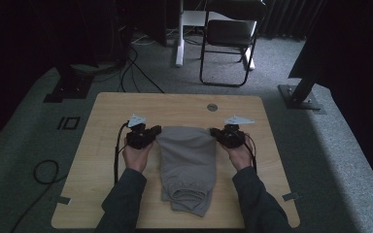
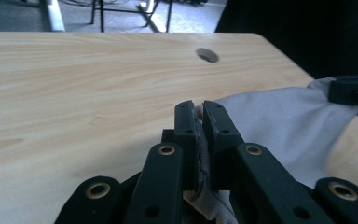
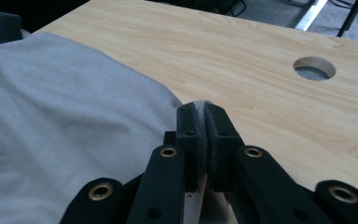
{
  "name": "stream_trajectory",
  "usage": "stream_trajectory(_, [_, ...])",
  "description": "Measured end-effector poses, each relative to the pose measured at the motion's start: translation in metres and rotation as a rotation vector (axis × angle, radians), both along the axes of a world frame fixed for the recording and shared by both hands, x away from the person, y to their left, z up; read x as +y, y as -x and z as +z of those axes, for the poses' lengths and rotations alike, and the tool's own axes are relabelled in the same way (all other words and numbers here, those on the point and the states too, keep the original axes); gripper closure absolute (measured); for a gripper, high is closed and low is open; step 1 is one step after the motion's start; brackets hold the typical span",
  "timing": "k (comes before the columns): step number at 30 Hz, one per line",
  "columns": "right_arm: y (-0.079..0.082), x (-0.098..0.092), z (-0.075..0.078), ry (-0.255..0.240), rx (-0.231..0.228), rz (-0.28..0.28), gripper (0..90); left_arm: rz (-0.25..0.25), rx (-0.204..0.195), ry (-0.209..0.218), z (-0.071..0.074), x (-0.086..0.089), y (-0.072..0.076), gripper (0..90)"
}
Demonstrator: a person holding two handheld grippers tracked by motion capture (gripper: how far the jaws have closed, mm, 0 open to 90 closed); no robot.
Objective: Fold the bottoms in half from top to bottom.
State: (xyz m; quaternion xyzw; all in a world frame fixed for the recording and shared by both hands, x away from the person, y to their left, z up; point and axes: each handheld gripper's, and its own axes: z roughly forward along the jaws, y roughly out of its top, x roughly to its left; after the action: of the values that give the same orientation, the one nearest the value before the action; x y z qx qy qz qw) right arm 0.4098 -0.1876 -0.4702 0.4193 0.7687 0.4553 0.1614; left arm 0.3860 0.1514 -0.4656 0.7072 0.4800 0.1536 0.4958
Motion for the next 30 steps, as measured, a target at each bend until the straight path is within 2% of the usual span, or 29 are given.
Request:
stream_trajectory(5, [0.03,-0.004,0.005,-0.012,-0.021,0.031,85.6,-0.046,-0.02,0.018,0.004,0.004,0.034,85.8])
stream_trajectory(8, [0.051,-0.007,0.007,-0.015,-0.034,0.051,85.6,-0.06,-0.017,0.031,0.002,0.008,0.054,85.8])
stream_trajectory(13, [0.083,-0.013,-0.004,-0.006,-0.013,0.077,85.6,-0.087,0.035,-0.017,-0.013,0.009,0.082,85.7])
stream_trajectory(16, [0.1,-0.013,-0.018,0.016,0.024,0.091,85.6,-0.114,0.083,-0.071,-0.03,0.002,0.095,85.7])
stream_trajectory(17, [0.106,-0.013,-0.024,0.028,0.038,0.093,85.6,-0.123,0.097,-0.103,-0.036,-0.001,0.099,85.7])
stream_trajectory(18, [0.11,-0.012,-0.03,0.042,0.057,0.102,85.6,-0.127,0.111,-0.124,-0.042,-0.004,0.102,85.7])
stream_trajectory(20, [0.117,-0.008,-0.042,0.074,0.092,0.11,85.6,-0.129,0.148,-0.132,-0.053,-0.007,0.103,85.7])
stream_trajectory(23, [0.122,-0.002,-0.057,0.12,0.126,0.126,85.6,-0.133,0.188,-0.169,-0.067,-0.011,0.103,85.7])
stream_trajectory(26, [0.118,0.002,-0.065,0.142,0.148,0.126,85.6,-0.134,0.201,-0.188,-0.073,-0.015,0.1,85.7])
stream_trajectory(30, [0.114,0.007,-0.068,0.173,0.146,0.12,85.3,-0.137,0.2,-0.214,-0.076,-0.019,0.096,85.8])
